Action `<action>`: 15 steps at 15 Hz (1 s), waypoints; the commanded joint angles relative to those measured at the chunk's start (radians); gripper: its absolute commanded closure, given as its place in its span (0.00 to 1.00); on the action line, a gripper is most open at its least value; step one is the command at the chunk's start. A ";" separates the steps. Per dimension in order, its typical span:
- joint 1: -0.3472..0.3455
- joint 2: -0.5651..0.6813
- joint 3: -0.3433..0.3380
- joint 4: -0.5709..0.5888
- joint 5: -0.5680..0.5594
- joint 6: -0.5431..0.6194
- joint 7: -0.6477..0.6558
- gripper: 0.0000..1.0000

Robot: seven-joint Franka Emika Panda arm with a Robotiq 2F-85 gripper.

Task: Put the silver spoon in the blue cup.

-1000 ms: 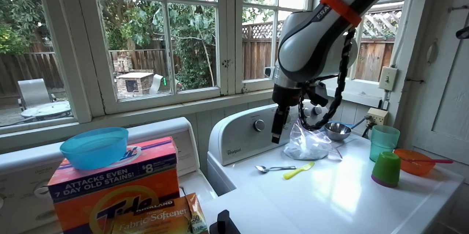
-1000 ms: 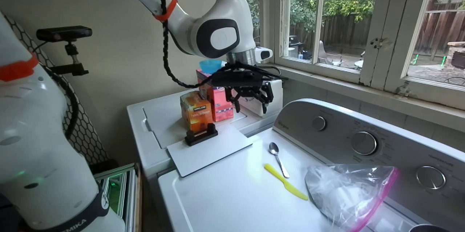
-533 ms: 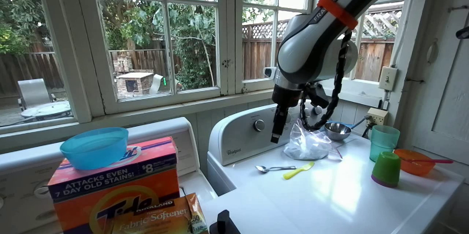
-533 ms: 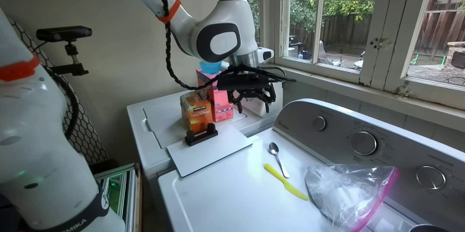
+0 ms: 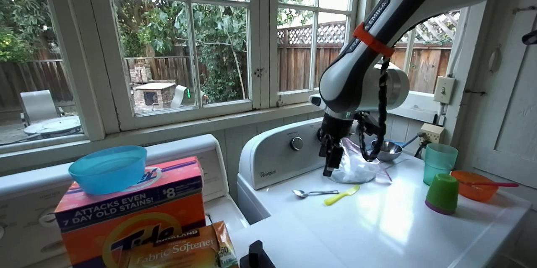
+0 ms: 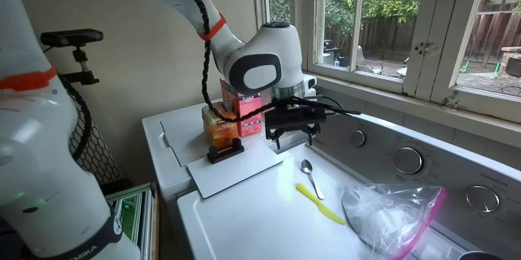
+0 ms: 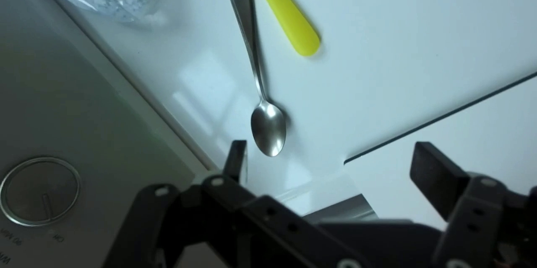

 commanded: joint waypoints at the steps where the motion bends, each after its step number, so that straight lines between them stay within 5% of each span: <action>1: -0.044 0.081 0.047 0.025 0.011 0.082 -0.160 0.00; 8: -0.088 0.220 0.073 0.098 -0.173 0.136 -0.155 0.00; 13: -0.040 0.300 0.004 0.171 -0.362 0.100 0.012 0.00; 14: -0.098 0.261 0.065 0.132 -0.324 0.112 -0.042 0.00; 15: -0.093 0.275 0.055 0.144 -0.350 0.112 -0.014 0.00</action>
